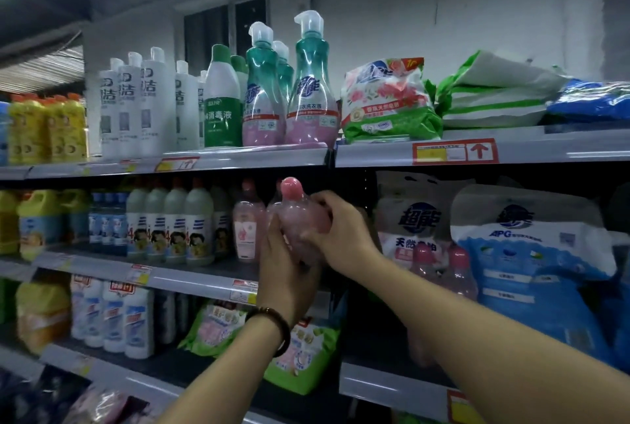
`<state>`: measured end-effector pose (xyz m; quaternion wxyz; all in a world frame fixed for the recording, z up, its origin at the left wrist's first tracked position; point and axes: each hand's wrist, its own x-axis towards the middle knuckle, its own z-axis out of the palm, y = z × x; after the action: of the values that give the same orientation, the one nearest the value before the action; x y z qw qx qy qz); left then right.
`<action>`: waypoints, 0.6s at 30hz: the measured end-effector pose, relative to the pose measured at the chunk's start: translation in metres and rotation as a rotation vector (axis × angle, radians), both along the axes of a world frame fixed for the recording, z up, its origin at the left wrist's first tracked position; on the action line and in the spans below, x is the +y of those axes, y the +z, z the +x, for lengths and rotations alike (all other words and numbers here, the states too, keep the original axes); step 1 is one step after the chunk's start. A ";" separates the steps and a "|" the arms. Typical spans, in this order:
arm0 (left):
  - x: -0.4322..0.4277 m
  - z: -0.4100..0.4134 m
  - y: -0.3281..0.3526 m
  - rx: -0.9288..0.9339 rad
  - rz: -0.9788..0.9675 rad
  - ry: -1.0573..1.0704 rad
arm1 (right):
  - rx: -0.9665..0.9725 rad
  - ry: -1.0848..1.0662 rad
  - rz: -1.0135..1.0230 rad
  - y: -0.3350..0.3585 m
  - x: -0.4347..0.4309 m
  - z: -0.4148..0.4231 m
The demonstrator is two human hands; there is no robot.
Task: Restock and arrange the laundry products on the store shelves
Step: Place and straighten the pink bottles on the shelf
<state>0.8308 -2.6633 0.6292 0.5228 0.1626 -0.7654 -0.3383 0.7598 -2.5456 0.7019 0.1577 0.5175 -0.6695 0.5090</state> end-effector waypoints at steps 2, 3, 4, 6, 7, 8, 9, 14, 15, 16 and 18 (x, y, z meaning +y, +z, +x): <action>-0.004 -0.005 0.003 0.048 0.009 0.114 | -0.081 0.028 -0.038 -0.010 -0.019 0.006; -0.005 -0.003 0.004 0.051 0.032 0.156 | -0.100 0.014 -0.031 -0.014 -0.029 0.010; -0.009 -0.003 0.004 0.052 0.050 0.193 | -0.105 -0.010 -0.005 -0.019 -0.036 0.013; -0.014 -0.002 0.003 0.036 0.074 0.228 | -0.089 -0.040 0.085 -0.021 -0.046 0.013; -0.018 0.000 0.004 0.026 0.073 0.245 | -0.081 -0.042 0.133 -0.019 -0.050 0.013; -0.024 0.000 0.004 0.012 0.064 0.263 | -0.074 -0.039 0.177 -0.017 -0.054 0.012; -0.028 0.002 0.008 -0.029 0.068 0.284 | -0.071 -0.034 0.220 -0.014 -0.056 0.009; -0.061 -0.001 0.025 -0.244 0.119 0.334 | -0.008 -0.027 0.374 -0.018 -0.048 0.006; -0.066 0.000 0.028 -0.249 0.133 0.353 | 0.015 -0.028 0.409 -0.024 -0.043 0.006; -0.072 0.001 0.029 -0.244 0.138 0.376 | 0.033 -0.029 0.438 -0.029 -0.038 0.005; -0.079 0.003 0.030 -0.245 0.146 0.409 | 0.045 -0.037 0.467 -0.038 -0.029 0.003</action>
<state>0.8338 -2.7428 0.6587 0.4705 0.3914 -0.7477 -0.2576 0.7632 -2.5746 0.6641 0.0580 0.5388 -0.7748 0.3255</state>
